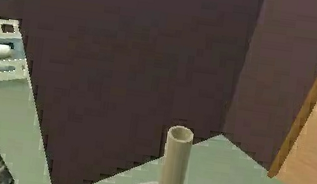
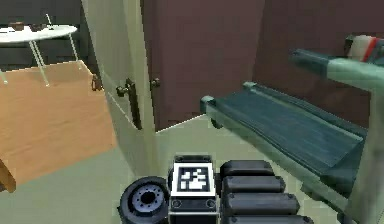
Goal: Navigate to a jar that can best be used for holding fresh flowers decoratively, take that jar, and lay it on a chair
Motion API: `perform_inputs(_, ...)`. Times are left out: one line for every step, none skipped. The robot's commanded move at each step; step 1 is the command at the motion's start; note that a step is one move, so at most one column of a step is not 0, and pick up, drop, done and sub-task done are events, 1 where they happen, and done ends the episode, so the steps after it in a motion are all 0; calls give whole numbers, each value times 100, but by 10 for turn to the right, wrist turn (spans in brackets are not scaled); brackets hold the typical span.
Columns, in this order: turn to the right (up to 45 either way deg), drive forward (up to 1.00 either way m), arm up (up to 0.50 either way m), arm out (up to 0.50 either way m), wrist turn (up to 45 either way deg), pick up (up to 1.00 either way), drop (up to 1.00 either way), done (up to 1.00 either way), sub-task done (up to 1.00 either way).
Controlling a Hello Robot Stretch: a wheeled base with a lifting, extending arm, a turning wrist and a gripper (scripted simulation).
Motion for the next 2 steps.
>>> perform_inputs(450, 0, 0, 0, 0, 0, 0, 0, 0)
perform_inputs(360, 0, 0, 0, 0, 0, 0, 0, 0)
